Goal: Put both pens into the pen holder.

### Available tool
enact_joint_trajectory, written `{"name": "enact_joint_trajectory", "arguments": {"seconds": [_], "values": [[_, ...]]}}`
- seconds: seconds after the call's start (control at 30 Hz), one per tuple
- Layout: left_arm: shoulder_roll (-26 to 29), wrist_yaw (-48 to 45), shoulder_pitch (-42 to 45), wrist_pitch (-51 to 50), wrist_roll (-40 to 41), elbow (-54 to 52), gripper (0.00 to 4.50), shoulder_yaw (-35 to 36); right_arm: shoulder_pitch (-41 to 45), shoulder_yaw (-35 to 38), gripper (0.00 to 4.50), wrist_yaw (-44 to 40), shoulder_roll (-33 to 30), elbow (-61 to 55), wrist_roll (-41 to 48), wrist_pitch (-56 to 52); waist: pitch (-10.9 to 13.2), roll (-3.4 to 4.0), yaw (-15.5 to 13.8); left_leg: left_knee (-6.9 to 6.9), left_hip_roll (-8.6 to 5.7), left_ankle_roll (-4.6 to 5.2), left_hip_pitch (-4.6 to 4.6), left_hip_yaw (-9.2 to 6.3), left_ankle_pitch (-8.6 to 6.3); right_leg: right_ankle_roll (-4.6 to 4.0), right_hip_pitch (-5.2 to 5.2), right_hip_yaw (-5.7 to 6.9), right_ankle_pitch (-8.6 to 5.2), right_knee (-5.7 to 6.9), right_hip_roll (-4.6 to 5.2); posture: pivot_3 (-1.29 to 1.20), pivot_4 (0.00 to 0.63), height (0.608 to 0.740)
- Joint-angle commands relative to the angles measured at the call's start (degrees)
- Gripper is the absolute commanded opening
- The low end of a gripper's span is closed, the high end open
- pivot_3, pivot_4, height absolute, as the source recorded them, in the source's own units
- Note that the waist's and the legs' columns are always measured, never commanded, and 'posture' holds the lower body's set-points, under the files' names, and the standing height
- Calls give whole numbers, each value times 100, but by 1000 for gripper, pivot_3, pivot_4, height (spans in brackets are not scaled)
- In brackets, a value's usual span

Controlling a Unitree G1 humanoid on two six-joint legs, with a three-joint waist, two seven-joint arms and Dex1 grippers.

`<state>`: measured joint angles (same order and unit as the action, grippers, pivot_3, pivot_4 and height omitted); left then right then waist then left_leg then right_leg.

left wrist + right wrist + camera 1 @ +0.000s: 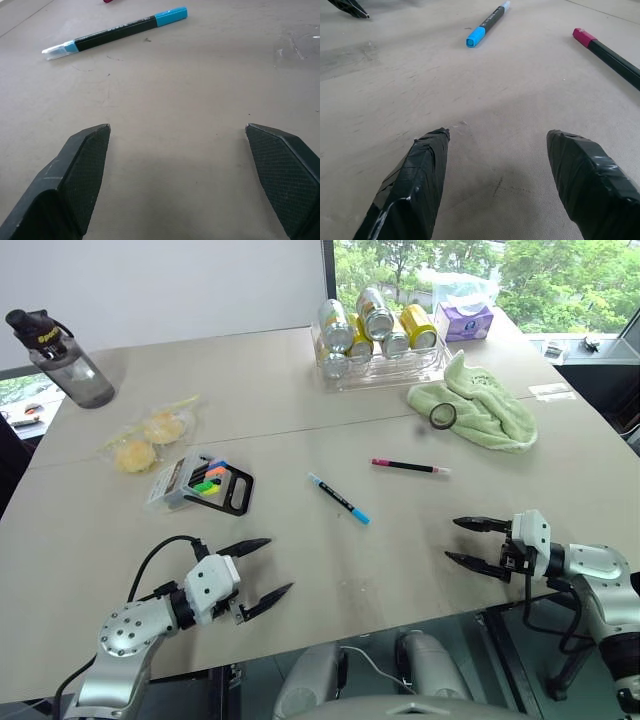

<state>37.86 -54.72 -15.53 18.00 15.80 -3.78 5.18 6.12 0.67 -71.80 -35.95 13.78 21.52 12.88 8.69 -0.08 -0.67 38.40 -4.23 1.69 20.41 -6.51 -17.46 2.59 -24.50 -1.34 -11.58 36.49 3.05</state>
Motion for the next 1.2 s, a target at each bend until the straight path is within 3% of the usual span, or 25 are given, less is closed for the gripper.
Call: {"name": "enact_joint_trajectory", "arguments": {"seconds": [0.03, 0.6, 0.93, 1.07, 1.2], "values": [[-6, 1, 296, 174, 45, 241, 4443, 137, 68, 134, 3307, -33, -72, -106, 44, 67, 1, 1, -1, 0, 0, 0, 0, 0, 0, 0, 0, 0, 0, 0, 0, 0, 150, 739], [-15, -442, 403, 419, 317, 627, 4443, 145, 90, 127, 3307, -48, -167, -269, 60, -79, 0, 3, 7, -1, 0, -2, 2, 3, 1, 0, -7, 0, 1, 2, 0, 0, 150, 739], [21, -625, 398, -109, 601, 361, 4443, 58, 64, 56, 3307, 75, -143, -642, 131, -756, 0, 3, 6, -1, 0, -2, 3, 2, 1, 0, -7, 0, 1, 2, 0, 0, 150, 739], [209, -1133, 344, -673, 1202, 89, 4500, 134, 165, 53, 4476, 289, -143, -752, 69, -1244, 1, 4, 7, 0, 0, -1, 5, 1, 1, 0, -8, 0, 0, 2, 0, 0, 150, 739], [230, -942, 560, -828, 1129, 72, 4500, 289, 347, 52, 4476, 564, -97, -655, -171, -1267, 2, 6, 9, 0, 0, -1, 5, 2, 1, 0, -9, 1, 1, 2, 0, 0, 150, 739]]}}
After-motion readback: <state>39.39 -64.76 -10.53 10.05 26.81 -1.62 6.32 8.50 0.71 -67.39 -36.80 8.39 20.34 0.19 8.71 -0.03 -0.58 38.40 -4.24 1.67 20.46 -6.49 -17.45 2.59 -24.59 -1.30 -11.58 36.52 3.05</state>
